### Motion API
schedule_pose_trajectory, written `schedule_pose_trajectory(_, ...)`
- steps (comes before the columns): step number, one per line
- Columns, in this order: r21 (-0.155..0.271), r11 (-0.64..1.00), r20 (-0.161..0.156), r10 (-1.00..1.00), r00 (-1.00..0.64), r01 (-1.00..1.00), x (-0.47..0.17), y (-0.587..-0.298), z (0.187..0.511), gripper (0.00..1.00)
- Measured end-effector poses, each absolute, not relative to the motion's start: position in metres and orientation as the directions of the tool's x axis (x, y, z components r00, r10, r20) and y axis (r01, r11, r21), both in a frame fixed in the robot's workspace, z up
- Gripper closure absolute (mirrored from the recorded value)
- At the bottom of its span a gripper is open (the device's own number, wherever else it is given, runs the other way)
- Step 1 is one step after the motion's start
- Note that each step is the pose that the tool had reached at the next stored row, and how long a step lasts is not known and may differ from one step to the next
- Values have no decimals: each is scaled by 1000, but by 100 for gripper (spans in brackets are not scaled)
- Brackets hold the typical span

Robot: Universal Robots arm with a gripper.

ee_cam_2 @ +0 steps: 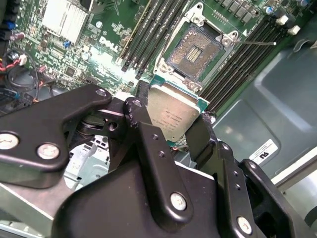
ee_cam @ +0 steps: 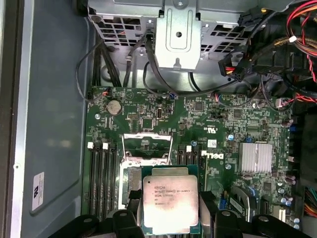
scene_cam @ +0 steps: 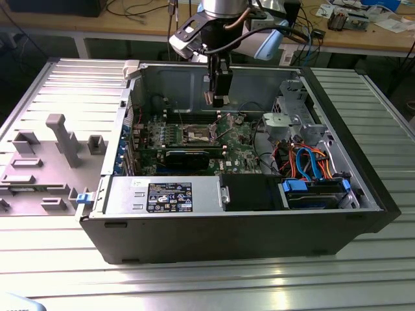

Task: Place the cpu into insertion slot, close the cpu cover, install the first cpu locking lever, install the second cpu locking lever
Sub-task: 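Place the cpu into insertion slot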

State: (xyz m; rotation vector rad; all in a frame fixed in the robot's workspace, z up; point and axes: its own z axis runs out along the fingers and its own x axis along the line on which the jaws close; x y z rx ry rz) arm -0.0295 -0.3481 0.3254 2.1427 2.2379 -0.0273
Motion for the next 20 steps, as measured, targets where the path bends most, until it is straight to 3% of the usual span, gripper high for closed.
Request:
schedule_pose_trajectory(4,18,1,-22,1000,-1,1000,-30,-348,325,45)
schedule_pose_trajectory(20,18,1,-22,1000,0,1000,-33,-348,323,45)
